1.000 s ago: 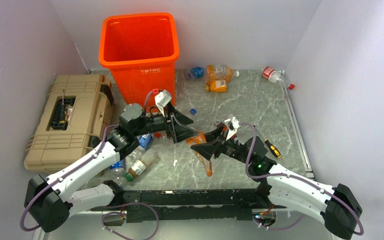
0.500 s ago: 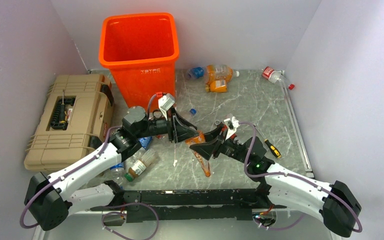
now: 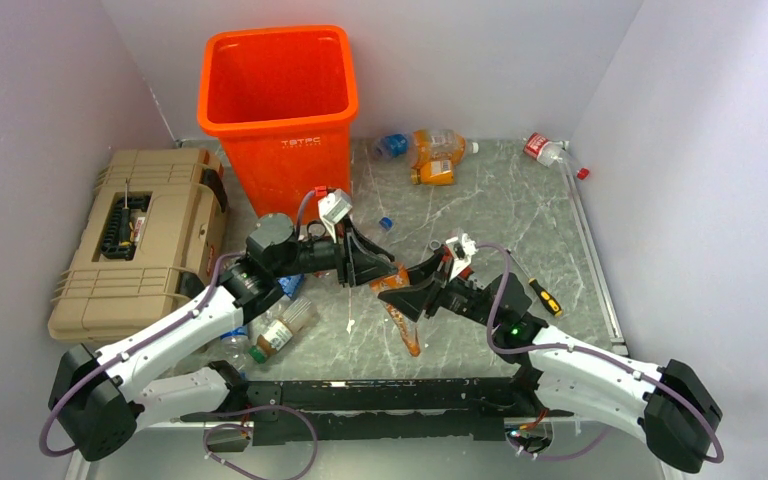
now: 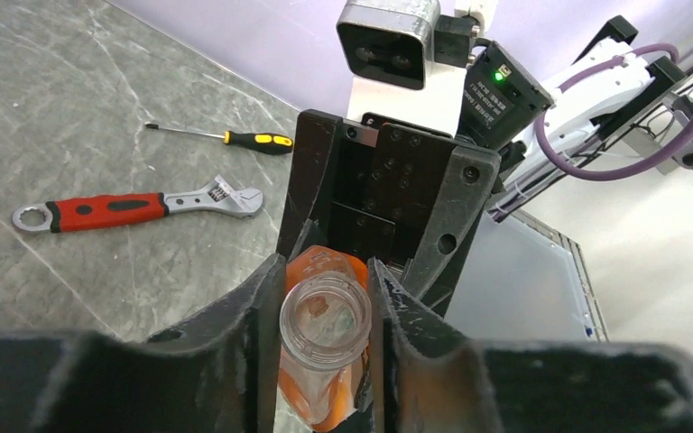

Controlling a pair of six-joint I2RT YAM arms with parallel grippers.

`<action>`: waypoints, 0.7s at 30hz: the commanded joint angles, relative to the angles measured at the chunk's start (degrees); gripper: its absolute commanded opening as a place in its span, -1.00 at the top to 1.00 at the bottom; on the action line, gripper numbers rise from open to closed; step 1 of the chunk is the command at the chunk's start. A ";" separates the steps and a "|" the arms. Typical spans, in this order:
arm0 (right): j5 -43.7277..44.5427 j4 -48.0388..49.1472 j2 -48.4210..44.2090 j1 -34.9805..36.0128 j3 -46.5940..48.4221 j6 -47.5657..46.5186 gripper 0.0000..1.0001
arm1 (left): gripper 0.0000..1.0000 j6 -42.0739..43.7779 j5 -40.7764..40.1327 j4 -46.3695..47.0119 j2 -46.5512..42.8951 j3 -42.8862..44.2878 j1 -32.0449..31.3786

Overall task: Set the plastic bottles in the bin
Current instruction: Place the plastic bottle in the trash bin.

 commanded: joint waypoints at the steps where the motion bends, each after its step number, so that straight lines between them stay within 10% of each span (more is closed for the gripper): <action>1: 0.30 3.76 -0.67 0.15 0.40 0.00 0.60 | 0.53 0.11 1.50 1.74 0.09 0.51 -0.66; 3: 0.35 3.70 -0.53 0.13 0.40 0.06 0.59 | 0.98 0.36 1.35 1.35 0.26 0.76 -0.73; 7: 0.84 -1.39 0.10 0.13 2.10 0.85 0.41 | 1.00 0.80 0.06 1.10 -0.64 0.44 -0.79; 12: -2.59 -9.47 1.62 0.13 6.85 0.46 -0.97 | 1.00 2.31 -4.48 -1.00 -2.72 0.28 -0.86; 21: 1.22 -28.91 -4.69 0.13 14.77 -5.15 -1.00 | 1.00 8.55 -14.59 -11.18 -5.87 4.73 -0.85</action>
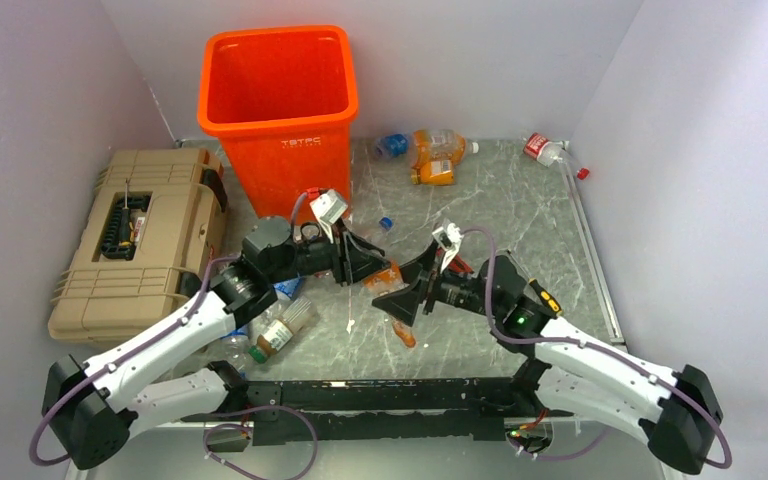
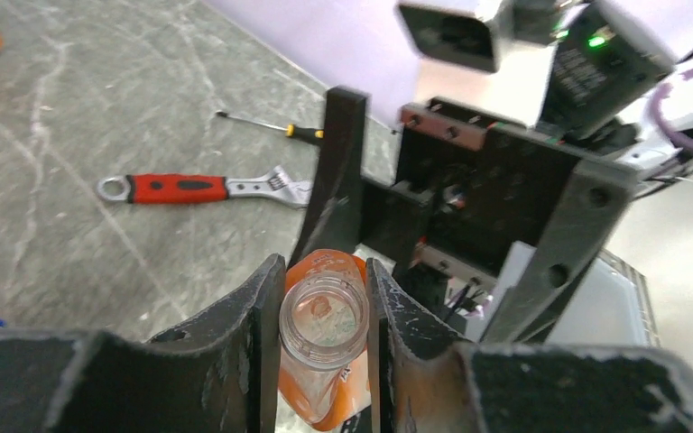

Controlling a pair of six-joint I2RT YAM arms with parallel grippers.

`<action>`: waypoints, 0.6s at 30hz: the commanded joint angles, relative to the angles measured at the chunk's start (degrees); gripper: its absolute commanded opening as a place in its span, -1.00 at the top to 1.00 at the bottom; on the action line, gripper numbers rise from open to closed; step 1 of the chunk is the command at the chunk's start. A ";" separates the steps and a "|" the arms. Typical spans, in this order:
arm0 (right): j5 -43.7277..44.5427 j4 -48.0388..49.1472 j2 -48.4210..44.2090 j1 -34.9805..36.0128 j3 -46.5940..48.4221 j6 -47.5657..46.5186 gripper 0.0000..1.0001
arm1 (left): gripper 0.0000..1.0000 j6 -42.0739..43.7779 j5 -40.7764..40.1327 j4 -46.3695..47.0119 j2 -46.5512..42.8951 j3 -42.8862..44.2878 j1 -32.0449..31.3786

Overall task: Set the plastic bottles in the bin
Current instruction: Place the plastic bottle in the trash bin.

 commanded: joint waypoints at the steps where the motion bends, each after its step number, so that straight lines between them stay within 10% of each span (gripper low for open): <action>1: 6.87 -14.56 -7.29 0.03 7.25 -5.45 -1.00 | 1.00 7.01 -9.22 -7.90 -3.95 6.30 -0.21; 9: 19.40 -22.61 -24.45 -0.13 7.35 -7.25 -1.00 | 1.00 23.10 -21.67 -18.66 -4.47 24.44 -0.17; 18: 6.37 -18.35 -18.96 -0.15 8.08 -5.57 -1.00 | 1.00 25.21 -8.04 -28.22 -1.76 36.59 -0.11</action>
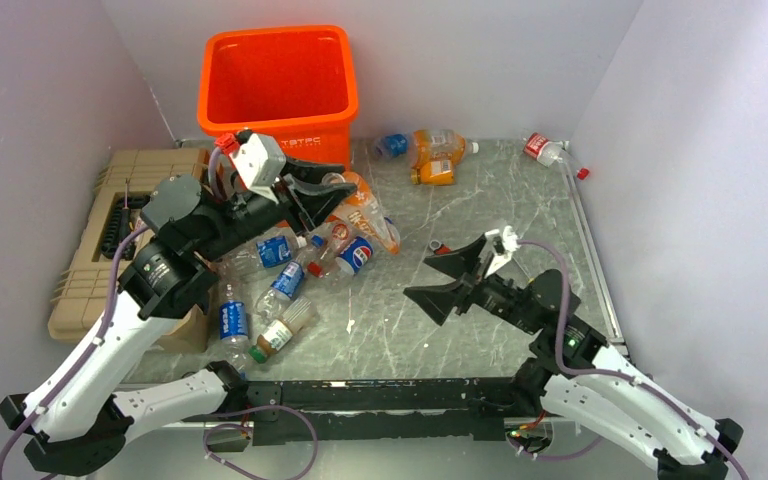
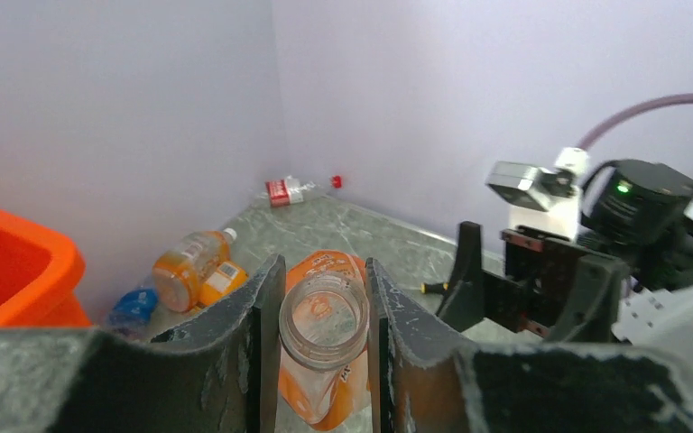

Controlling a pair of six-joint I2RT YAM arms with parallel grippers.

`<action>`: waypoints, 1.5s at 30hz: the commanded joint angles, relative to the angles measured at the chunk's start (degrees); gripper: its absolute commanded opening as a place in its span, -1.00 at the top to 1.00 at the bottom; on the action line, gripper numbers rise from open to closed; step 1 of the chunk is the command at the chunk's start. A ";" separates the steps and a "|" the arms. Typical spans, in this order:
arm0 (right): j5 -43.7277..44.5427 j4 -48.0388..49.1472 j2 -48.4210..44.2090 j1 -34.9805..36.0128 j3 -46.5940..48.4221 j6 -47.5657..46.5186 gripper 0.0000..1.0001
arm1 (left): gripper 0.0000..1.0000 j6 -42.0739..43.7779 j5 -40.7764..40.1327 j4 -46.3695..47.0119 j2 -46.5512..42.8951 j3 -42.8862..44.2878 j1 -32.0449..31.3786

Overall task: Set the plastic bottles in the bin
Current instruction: Place the plastic bottle in the trash bin.

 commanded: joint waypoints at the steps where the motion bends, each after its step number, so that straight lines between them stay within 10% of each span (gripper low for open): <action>1: -6.32 2.75 2.04 0.00 2.12 0.14 -1.00 | 1.00 2.89 8.68 -7.76 0.67 3.38 -0.10; 4: -6.05 2.76 1.07 0.00 3.33 -1.22 -1.00 | 1.00 4.22 11.12 -11.66 0.27 5.95 -0.09; 11: 2.69 0.55 -2.76 0.04 0.88 -2.57 -0.99 | 1.00 13.35 -12.32 -10.90 2.81 15.89 -0.10; 22: 11.62 0.16 -5.98 0.05 -10.62 6.57 -0.96 | 1.00 38.15 -38.89 26.13 16.10 19.35 3.29; 32: 11.24 -5.40 -9.15 0.04 -13.84 8.02 -0.93 | 1.00 6.00 -27.39 10.22 33.00 36.93 31.44; 45: 13.73 -9.03 -12.09 0.00 -16.03 6.69 -0.94 | 1.00 -8.37 -13.13 -8.13 49.22 46.05 36.08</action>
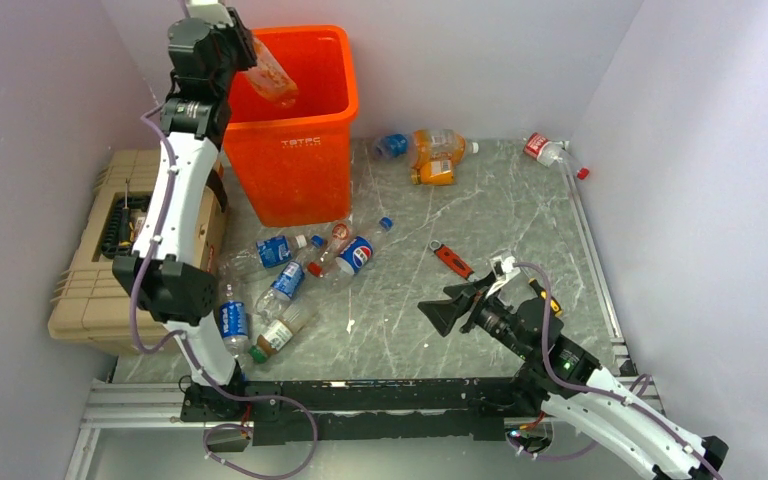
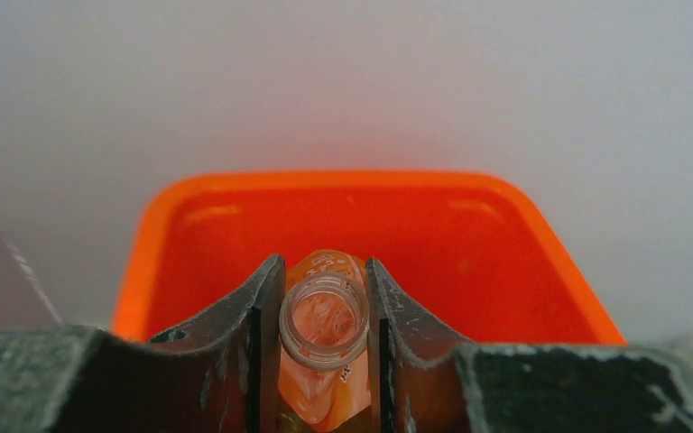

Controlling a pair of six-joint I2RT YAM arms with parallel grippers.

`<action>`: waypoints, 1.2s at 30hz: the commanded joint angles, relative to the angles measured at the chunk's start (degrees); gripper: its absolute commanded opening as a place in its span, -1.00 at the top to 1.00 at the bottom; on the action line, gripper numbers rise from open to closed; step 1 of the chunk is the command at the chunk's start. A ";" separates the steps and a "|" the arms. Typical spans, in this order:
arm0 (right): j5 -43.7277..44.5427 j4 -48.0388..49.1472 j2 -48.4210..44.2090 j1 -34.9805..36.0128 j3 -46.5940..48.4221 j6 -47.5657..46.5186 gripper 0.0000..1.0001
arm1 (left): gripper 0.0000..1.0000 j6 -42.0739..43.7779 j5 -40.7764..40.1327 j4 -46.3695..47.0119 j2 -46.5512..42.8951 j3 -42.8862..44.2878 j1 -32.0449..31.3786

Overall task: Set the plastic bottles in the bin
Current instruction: Place the plastic bottle in the trash bin.

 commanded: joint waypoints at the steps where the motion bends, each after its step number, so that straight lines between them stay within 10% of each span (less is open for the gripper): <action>1: 1.60 0.54 0.78 0.00 0.38 -1.05 -0.94 | 1.00 -5.02 10.43 -6.86 3.75 3.67 -0.14; 14: 3.59 -0.35 2.37 0.00 0.95 -1.01 -0.94 | 0.95 2.87 18.01 -17.10 9.75 5.01 -2.65; 18: 3.95 -0.38 4.29 0.01 2.02 -1.63 -0.94 | -0.36 3.37 17.22 -15.83 8.01 3.81 -2.71; 21: 4.18 -0.50 4.96 0.00 2.73 -1.98 -0.94 | -0.96 2.20 16.55 -15.00 6.26 4.33 -2.72; 28: 6.59 -0.99 6.52 0.00 4.19 -0.83 -0.95 | -0.99 -3.64 14.44 -5.78 -4.32 6.57 -5.05; 36: 18.46 -5.86 10.60 0.00 10.32 0.48 -0.99 | -0.99 -2.02 20.85 -1.62 -28.48 -16.54 -10.47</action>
